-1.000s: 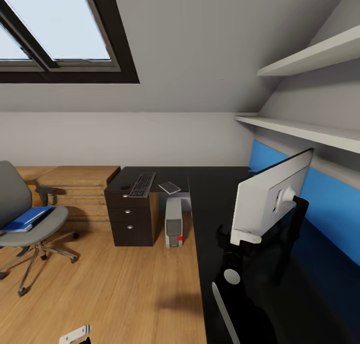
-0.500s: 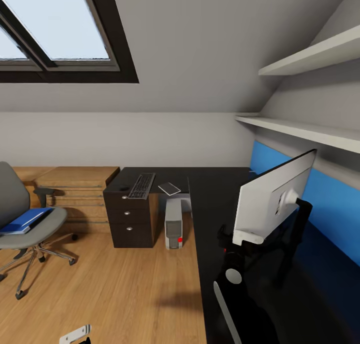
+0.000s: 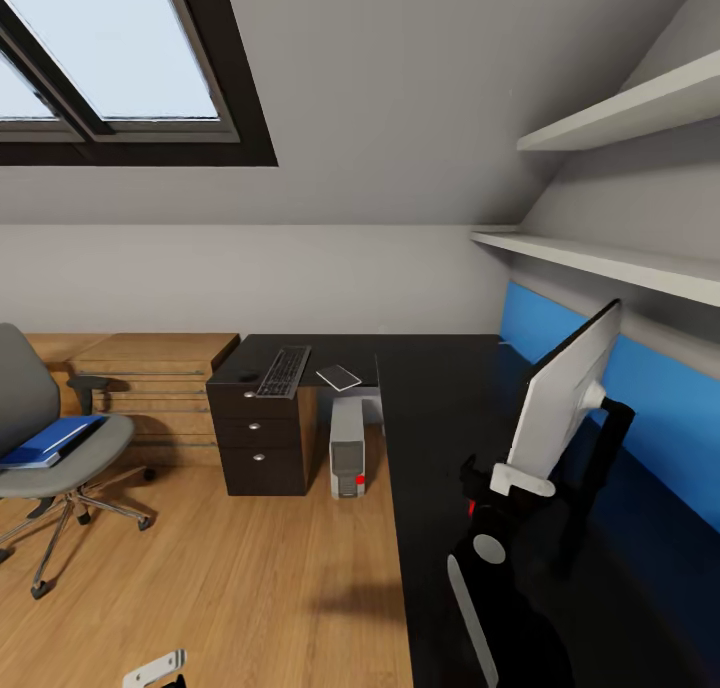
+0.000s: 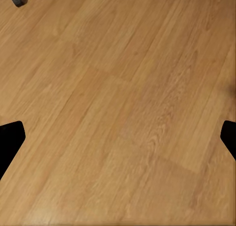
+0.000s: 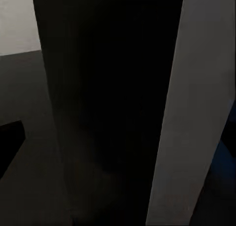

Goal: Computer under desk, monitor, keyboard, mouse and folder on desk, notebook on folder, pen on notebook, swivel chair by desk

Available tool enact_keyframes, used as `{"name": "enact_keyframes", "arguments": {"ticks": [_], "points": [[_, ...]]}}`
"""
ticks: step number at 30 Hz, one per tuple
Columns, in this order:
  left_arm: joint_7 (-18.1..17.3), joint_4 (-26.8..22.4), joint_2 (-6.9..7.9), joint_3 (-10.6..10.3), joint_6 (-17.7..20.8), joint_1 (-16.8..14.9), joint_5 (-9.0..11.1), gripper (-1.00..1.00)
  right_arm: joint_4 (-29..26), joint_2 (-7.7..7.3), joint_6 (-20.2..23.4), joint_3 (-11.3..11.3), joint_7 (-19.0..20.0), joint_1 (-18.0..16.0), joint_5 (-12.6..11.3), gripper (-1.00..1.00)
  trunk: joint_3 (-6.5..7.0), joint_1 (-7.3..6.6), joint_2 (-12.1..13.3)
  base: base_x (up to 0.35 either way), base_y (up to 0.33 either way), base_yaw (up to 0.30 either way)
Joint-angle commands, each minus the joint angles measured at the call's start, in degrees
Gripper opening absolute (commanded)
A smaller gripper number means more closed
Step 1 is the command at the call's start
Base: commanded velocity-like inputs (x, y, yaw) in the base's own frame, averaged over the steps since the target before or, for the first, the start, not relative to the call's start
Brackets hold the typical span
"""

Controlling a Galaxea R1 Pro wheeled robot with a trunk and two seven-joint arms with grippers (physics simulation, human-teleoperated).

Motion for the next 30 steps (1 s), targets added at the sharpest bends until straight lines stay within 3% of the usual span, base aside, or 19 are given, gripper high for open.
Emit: {"name": "enact_keyframes", "arguments": {"ticks": [1, 30], "points": [[0.05, 0.03, -0.03, -0.12, -0.26, -0.04, 0.60, 1.00, -0.05, 0.00, 0.55, 0.03, -0.28, -0.04, 0.28, 1.00, -0.07, 0.00, -0.04, 0.000, 0.000, 0.000], [0.05, 0.03, -0.09, -0.16, -0.15, -0.04, 0.60, 1.00, -0.04, 0.00, 0.38, 0.07, -0.15, -0.04, 0.31, 1.00, -0.07, 0.00, -0.04, -0.159, -0.137, 0.000]]}}
